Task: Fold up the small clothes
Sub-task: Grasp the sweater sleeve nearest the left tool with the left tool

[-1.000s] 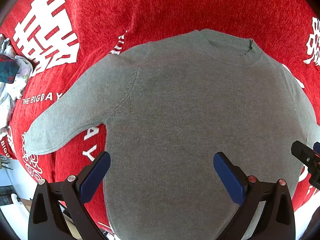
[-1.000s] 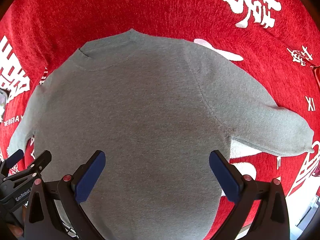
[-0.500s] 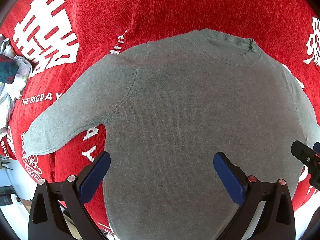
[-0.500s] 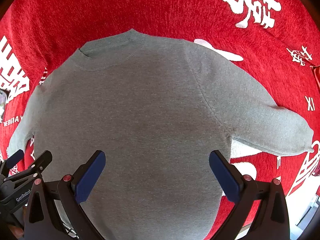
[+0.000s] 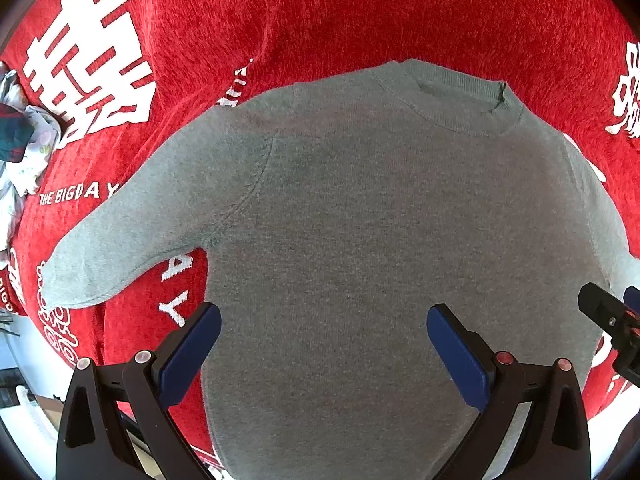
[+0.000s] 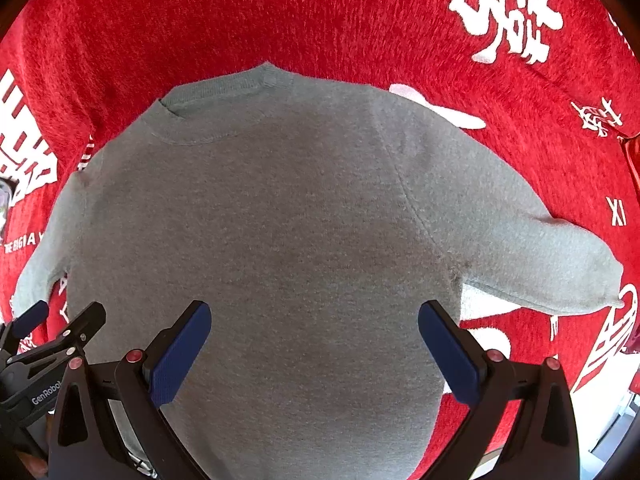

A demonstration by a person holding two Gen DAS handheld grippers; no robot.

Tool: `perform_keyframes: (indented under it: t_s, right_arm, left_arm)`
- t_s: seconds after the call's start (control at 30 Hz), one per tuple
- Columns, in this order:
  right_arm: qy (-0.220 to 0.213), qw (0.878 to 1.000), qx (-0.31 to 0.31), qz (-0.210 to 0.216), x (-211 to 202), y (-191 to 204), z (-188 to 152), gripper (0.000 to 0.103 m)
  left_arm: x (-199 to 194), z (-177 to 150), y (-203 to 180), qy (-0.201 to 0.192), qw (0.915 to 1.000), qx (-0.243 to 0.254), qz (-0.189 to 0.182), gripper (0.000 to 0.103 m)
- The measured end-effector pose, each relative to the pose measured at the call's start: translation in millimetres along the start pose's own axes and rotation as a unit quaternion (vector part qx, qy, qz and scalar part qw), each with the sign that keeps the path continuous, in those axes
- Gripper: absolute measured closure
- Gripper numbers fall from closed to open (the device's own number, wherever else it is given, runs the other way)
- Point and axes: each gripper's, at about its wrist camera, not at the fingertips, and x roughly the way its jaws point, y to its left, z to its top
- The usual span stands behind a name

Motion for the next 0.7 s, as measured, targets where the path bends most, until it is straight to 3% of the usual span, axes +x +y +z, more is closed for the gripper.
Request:
perform_keyframes:
  t_s: [0.23,0.37,0.6,0.7]
  right_arm:
    - [-0.011,1.0,-0.018,0.016,-4.6,11.9,0.9,0.0]
    - [-0.002,0.999,-0.03,0.045,-2.5,26.7,0.0,0.0]
    - [-0.005,0.992,-0.085,0.09,-3.1,78.0,-5.2,0.0]
    - [0.011,0.99,-0.108,0.086,2.5,103.1,-9.4,0.0]
  left_arm:
    - [1.6,-2.0,13.8,0.0,0.9993,-0.023,-0.028,0.0]
    - [2.0,-4.8,41.0,-0.01,0.9968,-0.054,-0.058,0.0]
    - [7.7,-19.5,132.7,-0.041,0.9884,-0.132,-0.063,0.0]
    - [17.3,-31.2,179.8,-0.05,0.9818,-0.176,-0.052,0.0]
